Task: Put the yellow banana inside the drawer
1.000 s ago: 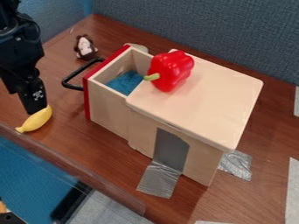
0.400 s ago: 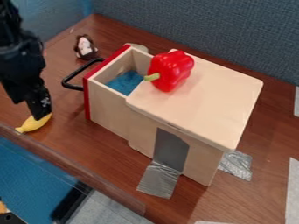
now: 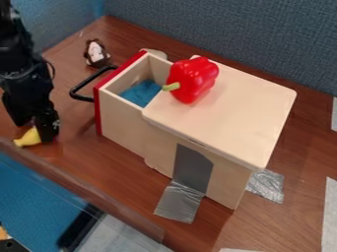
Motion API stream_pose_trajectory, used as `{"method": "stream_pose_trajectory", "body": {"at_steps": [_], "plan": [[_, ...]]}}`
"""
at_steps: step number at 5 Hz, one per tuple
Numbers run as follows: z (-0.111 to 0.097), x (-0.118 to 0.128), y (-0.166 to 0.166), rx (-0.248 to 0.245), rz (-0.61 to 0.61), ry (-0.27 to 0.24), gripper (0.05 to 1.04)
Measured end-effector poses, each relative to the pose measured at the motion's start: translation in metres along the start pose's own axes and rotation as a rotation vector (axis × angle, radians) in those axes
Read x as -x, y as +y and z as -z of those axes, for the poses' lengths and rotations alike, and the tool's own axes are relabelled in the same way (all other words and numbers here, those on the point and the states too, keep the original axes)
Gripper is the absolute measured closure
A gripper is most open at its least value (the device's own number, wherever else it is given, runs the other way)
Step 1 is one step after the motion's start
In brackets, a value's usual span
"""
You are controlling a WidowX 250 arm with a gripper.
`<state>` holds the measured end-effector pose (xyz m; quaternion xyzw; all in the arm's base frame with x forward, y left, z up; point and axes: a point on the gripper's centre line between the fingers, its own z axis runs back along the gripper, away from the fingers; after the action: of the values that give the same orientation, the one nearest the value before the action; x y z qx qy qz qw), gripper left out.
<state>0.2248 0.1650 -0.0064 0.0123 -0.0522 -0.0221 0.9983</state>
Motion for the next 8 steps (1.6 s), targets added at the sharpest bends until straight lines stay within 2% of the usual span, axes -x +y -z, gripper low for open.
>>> {"method": "stream_pose_trajectory", "body": {"at_steps": [1, 2, 3, 4, 5, 6, 7, 8], "plan": [[0.0, 0.0, 0.0, -0.004, 0.003, 0.004, 0.426], [-0.011, 0.0, -0.005, 0.025, 0.002, 0.0, 0.705], [-0.044, -0.007, -0.004, 0.023, -0.032, -0.014, 0.726], [-0.073, -0.023, -0.017, 0.04, -0.06, -0.006, 0.726], [-0.095, -0.049, -0.041, 0.078, -0.067, -0.022, 0.726], [-0.104, -0.071, -0.074, 0.094, -0.047, -0.034, 0.726], [-0.106, -0.087, -0.102, 0.08, -0.041, -0.053, 0.726], [-0.103, -0.1, -0.115, 0.075, -0.05, -0.069, 0.726]]}}
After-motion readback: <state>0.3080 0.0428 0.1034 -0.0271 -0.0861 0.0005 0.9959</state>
